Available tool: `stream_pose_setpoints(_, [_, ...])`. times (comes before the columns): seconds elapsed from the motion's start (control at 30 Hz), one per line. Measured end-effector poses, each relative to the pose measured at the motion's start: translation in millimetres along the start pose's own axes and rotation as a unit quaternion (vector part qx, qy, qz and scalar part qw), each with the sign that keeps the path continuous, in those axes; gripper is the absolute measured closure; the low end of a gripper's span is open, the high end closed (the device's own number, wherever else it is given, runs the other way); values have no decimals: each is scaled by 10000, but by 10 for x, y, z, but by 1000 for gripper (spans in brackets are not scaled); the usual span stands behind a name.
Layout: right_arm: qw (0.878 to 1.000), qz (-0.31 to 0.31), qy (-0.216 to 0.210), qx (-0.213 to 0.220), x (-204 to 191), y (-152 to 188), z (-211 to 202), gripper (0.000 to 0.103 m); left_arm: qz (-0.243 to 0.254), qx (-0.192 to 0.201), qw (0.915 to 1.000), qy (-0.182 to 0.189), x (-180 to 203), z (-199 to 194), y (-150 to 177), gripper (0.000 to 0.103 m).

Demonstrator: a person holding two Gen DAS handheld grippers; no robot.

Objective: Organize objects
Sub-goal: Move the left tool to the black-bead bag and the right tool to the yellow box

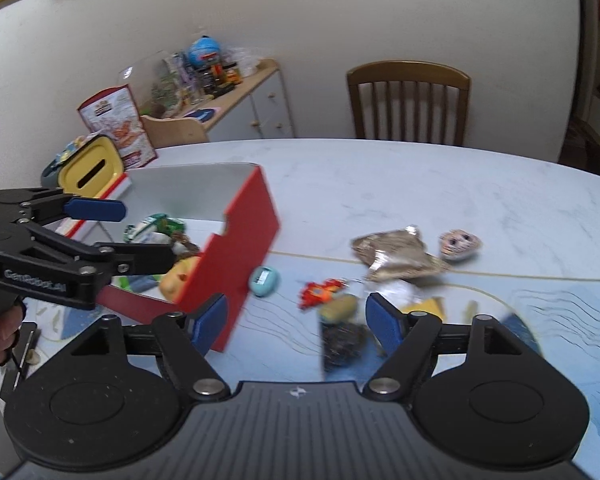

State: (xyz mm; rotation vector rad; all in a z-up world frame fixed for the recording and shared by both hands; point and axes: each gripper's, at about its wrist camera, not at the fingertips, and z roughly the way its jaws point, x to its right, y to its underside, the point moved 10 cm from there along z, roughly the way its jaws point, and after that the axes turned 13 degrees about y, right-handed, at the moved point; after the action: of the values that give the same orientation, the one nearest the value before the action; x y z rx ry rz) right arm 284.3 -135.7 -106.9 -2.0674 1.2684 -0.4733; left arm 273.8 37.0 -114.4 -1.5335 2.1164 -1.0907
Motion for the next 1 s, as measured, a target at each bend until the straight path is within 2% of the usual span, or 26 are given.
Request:
stream_pose_setpoints(0.53, [9982,294,437,-301,869,254,286,21,79,-116,9997,181,726,545,216,0])
stream_pose_setpoints(0.7, [9977,168,462,-460,967,292,502,21,-196,-189,9996,52,809,778,307,0])
stream_pose_setpoints(0.87, [9978,-75,364,-555,938,302,706,21,-651,-375,9971,147,761,1030,402,1])
stream_pose_setpoints(1.0, [9968,-411,275,-628,870,303,865,21,-745,-374,9965,-6,673,1147,456,1])
